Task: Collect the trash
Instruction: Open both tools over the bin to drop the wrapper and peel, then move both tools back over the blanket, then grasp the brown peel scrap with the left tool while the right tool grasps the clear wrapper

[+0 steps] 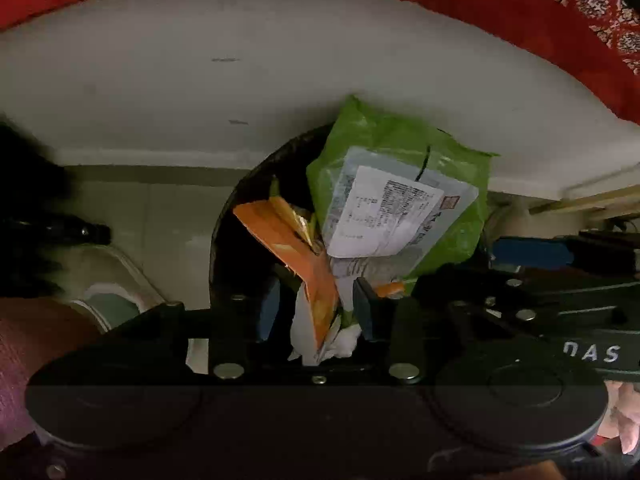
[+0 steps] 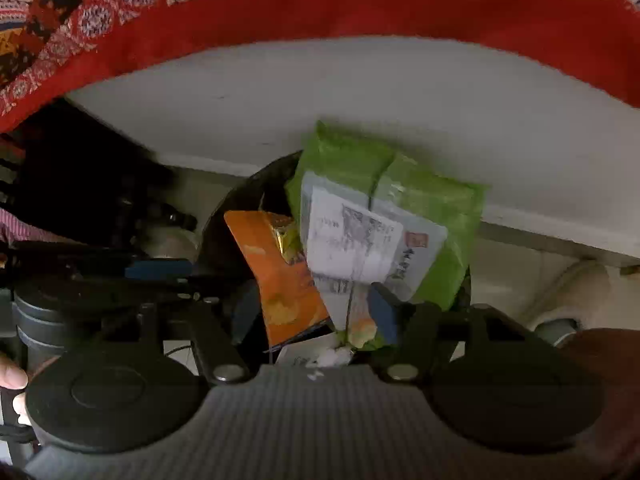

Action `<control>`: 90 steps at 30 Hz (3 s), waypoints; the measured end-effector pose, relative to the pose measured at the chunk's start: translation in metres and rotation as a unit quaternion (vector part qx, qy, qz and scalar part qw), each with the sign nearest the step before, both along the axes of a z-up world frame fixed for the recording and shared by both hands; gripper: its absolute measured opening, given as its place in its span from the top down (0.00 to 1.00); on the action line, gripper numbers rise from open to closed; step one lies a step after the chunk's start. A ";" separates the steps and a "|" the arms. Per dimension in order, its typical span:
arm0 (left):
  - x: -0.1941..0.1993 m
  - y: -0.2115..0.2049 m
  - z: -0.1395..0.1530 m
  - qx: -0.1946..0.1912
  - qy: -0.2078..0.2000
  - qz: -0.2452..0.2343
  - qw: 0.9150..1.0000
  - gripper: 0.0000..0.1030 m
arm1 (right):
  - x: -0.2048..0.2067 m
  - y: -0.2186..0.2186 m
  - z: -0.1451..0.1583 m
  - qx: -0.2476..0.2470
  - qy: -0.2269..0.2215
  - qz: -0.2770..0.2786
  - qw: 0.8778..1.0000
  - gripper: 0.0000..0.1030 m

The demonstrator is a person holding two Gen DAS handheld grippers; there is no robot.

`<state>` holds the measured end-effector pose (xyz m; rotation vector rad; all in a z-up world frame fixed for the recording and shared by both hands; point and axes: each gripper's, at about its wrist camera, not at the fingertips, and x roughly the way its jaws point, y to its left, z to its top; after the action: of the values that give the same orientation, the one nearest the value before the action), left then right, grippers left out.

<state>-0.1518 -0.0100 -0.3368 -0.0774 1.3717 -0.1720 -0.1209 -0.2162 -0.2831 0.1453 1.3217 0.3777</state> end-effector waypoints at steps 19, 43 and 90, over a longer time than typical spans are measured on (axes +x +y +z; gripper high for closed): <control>-0.053 0.004 0.203 -0.042 -0.222 -0.064 0.972 0.40 | -0.034 -0.031 0.179 0.026 -0.217 0.010 0.976 0.24; 0.111 -0.003 0.364 -0.043 -0.439 -0.009 0.898 0.26 | 0.095 -0.074 0.343 0.004 -0.406 -0.057 0.912 0.27; 0.109 -0.020 0.369 -0.071 -0.435 -0.050 0.896 0.87 | 0.135 -0.030 0.336 0.035 -0.348 -0.031 0.936 0.76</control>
<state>-0.0429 -0.0303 0.0322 -0.0412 0.4619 -0.3439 0.0140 -0.2464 0.0526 0.0988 0.6004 0.3751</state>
